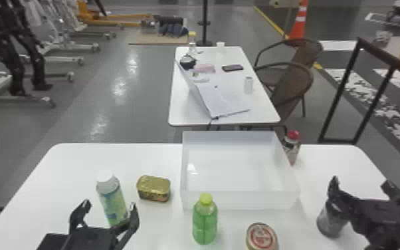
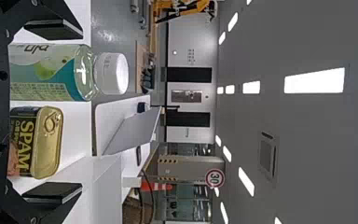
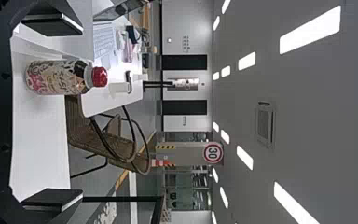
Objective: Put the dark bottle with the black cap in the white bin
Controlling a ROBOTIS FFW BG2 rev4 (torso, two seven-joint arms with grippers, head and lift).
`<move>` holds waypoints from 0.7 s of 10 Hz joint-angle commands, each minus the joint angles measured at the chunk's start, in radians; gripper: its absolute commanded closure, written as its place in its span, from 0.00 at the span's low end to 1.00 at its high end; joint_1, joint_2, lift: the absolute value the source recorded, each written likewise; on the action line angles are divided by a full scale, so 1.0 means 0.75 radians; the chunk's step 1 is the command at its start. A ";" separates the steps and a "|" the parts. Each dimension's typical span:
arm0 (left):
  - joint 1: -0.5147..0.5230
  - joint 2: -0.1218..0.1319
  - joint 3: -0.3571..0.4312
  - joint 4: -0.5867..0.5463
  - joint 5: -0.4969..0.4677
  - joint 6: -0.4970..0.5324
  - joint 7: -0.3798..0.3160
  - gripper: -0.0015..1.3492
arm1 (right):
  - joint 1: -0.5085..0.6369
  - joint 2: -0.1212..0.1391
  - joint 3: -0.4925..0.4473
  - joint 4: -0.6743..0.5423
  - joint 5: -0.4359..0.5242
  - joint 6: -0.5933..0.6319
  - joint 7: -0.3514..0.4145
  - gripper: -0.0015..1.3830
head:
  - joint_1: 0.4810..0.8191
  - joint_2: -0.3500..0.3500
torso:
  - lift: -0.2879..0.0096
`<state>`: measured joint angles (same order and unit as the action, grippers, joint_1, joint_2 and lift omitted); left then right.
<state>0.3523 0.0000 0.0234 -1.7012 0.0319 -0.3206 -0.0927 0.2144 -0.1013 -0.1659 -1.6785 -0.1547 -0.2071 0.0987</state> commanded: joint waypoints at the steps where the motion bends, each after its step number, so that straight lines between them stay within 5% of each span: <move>1: 0.001 -0.003 -0.001 0.004 0.013 -0.004 -0.001 0.11 | -0.030 -0.010 0.000 0.064 -0.027 0.000 0.048 0.01 | 0.20 0.50 | 0.63; 7: 0.001 -0.003 0.053 0.020 0.011 -0.016 -0.065 0.11 | -0.010 -0.014 0.002 0.174 -0.035 -0.031 0.110 0.08 | 0.20 0.50 | 0.63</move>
<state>0.3528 0.0000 0.0585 -1.6864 0.0406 -0.3317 -0.1409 0.2052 -0.1138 -0.1641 -1.5586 -0.1821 -0.2229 0.1814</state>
